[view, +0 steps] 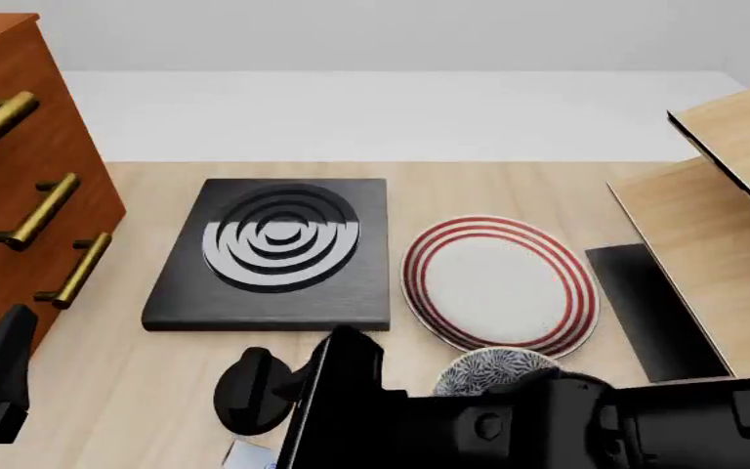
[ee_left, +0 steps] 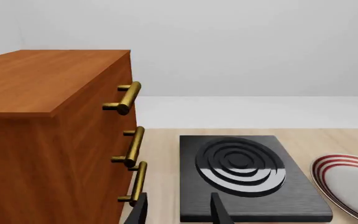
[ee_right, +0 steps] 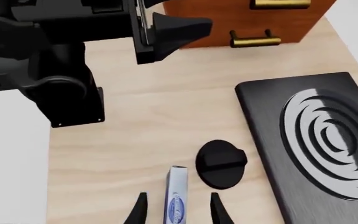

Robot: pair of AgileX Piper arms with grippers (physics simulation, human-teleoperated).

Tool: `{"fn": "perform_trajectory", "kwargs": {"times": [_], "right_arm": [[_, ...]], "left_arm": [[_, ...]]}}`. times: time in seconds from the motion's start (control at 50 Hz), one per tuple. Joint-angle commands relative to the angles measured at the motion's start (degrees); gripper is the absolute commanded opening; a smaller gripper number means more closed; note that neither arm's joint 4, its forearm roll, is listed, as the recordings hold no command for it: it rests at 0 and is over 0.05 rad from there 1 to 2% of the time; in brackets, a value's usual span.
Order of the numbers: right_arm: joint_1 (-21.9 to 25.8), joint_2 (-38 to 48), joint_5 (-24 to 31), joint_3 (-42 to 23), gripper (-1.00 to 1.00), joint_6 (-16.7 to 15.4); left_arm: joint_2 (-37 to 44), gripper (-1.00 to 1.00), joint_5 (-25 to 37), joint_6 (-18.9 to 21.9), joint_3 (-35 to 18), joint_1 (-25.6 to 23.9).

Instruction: Pick up the cream cheese and put it in the bowl.

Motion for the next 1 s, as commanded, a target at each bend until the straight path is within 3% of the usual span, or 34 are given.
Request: {"fn": "perform_trajectory", "kwargs": {"times": [0.02, 1.0], "right_arm": [[-0.1, 4.8, -2.8, 0.1, 1.00, 1.9], [-0.3, 16.0, -10.5, 0.5, 1.00, 5.1]], "left_arm": [[0.0, 1.00, 0.0, 0.0, 0.0, 0.0], [0.0, 1.00, 0.0, 0.0, 0.0, 0.0]]}}
